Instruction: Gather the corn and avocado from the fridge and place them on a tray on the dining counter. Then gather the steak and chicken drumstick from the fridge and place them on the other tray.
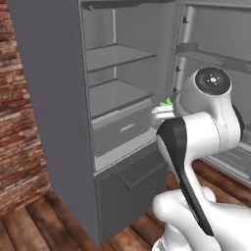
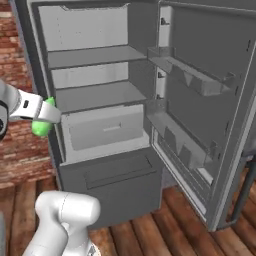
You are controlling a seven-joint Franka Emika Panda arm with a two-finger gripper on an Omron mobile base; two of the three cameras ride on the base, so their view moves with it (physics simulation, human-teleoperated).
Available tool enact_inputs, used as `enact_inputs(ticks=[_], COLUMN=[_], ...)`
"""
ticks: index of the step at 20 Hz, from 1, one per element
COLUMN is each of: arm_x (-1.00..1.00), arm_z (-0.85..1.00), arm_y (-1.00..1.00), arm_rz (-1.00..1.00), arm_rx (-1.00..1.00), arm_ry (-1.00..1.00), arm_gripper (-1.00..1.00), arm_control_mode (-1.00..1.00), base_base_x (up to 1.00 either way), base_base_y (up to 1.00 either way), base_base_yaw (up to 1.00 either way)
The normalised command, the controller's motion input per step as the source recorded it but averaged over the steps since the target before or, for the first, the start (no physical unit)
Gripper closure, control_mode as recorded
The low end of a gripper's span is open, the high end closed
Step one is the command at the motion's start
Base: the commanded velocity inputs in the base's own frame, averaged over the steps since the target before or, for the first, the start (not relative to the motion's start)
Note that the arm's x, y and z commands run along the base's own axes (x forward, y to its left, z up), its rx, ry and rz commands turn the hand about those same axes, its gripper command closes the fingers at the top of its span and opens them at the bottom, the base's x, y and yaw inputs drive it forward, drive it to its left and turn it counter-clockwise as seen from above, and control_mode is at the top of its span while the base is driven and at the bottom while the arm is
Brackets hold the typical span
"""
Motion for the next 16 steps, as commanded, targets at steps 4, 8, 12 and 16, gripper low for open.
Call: enact_inputs(ticks=[4,8,12,16], arm_x=[0.00,0.00,0.00,0.00], arm_z=[0.00,0.00,0.00,0.00], arm_y=[0.00,0.00,0.00,0.00], arm_rz=[0.00,0.00,0.00,0.00], arm_rx=[0.00,0.00,0.00,0.00], arm_ry=[0.00,0.00,0.00,0.00], arm_gripper=[1.00,1.00,1.00,1.00], arm_control_mode=[1.00,1.00,1.00,1.00], base_base_x=[-0.69,-0.78,-0.92,-0.97], base_base_y=[0.67,0.64,0.55,0.17], base_base_yaw=[-0.44,-0.44,-0.45,-0.48])
